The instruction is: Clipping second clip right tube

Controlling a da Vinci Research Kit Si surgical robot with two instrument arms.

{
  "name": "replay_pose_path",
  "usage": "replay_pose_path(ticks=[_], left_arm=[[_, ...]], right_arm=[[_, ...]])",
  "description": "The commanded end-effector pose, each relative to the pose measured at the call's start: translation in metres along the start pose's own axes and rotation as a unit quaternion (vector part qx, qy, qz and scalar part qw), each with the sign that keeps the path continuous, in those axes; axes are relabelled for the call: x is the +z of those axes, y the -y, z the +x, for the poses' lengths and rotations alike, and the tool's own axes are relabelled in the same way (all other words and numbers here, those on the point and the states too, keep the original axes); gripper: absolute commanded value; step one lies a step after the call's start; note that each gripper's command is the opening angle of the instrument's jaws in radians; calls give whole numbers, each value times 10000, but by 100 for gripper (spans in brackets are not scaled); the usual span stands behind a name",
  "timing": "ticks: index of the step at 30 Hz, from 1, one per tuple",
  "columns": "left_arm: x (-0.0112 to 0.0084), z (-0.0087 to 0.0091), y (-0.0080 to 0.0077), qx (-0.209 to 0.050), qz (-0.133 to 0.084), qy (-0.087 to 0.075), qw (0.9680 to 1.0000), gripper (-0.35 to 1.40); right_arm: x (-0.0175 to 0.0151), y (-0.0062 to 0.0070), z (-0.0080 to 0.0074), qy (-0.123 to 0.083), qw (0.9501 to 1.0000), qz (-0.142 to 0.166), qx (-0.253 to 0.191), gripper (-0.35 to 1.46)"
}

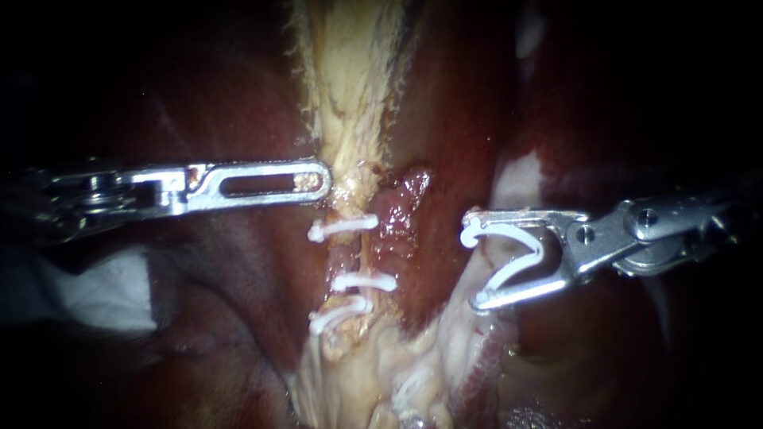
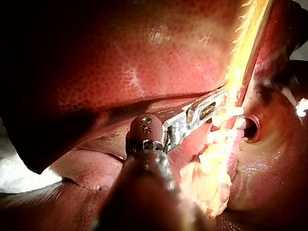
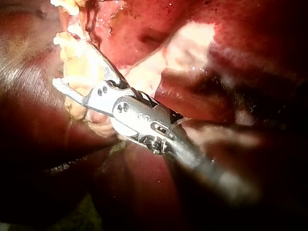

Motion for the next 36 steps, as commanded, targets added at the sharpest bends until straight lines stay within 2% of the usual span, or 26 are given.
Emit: replay_pose_path(ticks=[1, 9, 15, 21, 26, 36], left_arm=[[0, 0, 0, -1, -2, 2, 10000, -35], [-5, -1, 2, -8, 31, 7, 10000, -35], [-22, -11, 9, -23, 154, 16, 9999, -35], [-47, -20, 18, 11, 210, 124, 9997, -35], [-61, -25, 26, -1, 269, 205, 9994, -35], [-71, -14, 53, 14, 284, 294, 9992, -35]], right_arm=[[0, 0, 0, 0, 10000, 1, 0, 60], [5, 2, 1, -8, 10000, 29, 50, 60], [13, 3, -5, -17, 9998, 72, 171, 60], [32, -1, -18, -19, 9995, 94, 303, 59], [56, -11, -33, 25, 9989, 92, 468, 59], [107, -40, -60, 165, 9972, -3, 733, 59]])
